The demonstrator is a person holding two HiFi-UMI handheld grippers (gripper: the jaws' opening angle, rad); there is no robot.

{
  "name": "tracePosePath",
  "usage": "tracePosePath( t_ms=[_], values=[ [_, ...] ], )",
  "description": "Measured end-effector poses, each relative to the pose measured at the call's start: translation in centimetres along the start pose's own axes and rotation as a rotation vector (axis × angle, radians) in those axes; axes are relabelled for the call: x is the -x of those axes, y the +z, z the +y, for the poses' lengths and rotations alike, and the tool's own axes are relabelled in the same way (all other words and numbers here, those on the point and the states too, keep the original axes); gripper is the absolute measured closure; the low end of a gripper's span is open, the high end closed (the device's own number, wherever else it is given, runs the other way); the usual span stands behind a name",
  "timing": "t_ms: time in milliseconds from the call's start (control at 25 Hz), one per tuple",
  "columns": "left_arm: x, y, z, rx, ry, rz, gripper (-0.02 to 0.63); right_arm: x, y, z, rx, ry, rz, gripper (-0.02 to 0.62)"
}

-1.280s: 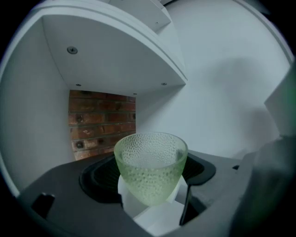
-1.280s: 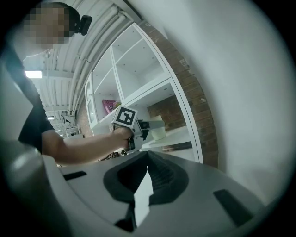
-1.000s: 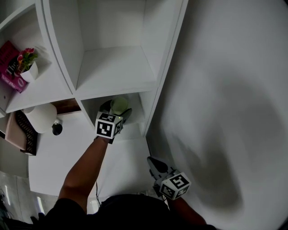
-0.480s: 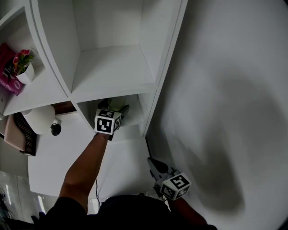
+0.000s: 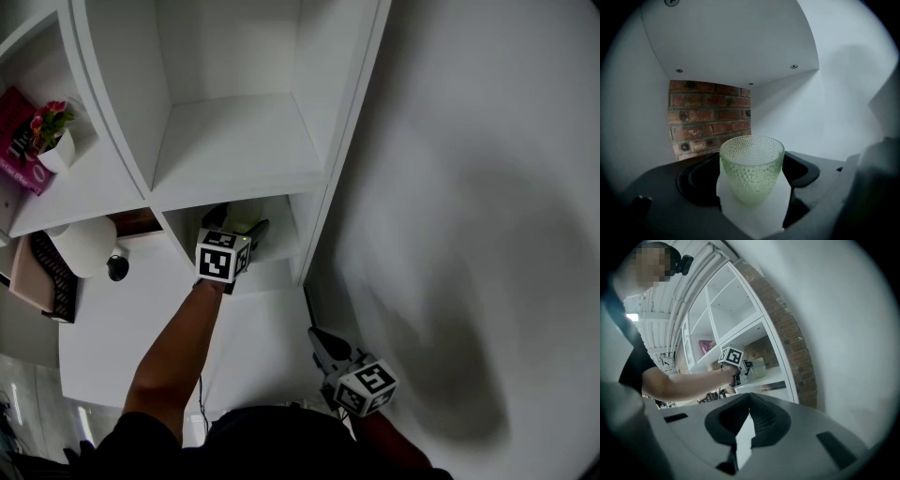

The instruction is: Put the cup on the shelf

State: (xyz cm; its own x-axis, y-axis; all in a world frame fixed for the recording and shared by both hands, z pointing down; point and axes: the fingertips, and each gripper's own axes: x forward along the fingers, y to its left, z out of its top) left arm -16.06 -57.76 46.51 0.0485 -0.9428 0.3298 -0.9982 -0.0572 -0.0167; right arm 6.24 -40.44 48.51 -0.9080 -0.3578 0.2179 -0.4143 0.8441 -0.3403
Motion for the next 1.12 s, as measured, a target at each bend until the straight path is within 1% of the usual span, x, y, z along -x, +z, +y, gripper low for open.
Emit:
tracePosePath(
  t_ms=[280, 480, 800, 1000, 1120],
  values=[
    [2.1, 0.2, -1.1, 0.003, -0.019, -0.006, 0.202, -0.1, 0.1, 0.9, 0.012, 0.020, -0.004, 0.591],
    [4.7, 0.1, -2.1, -0.003, -0.036, -0.024, 0.202, -0.5, 0.0, 2.1, 0.020, 0.046, -0.004, 0.591],
    [7.9, -0.3, -2.4, 0.009, -0.027, -0.037, 0.202, -1.6, 0.7, 3.9, 0.036, 0.106, -0.002, 0.591],
    [11.0, -0.5, -4.1, -0.008, -0.103, -0.059, 0.203, -2.0, 1.1, 5.3, 0.048, 0.105, -0.023, 0.591],
    [13.1, -0.8, -4.6, 0.011, -0.144, -0.077, 0.204, -2.3, 1.1, 6.1, 0.050, 0.097, -0.037, 0.591]
  ],
)
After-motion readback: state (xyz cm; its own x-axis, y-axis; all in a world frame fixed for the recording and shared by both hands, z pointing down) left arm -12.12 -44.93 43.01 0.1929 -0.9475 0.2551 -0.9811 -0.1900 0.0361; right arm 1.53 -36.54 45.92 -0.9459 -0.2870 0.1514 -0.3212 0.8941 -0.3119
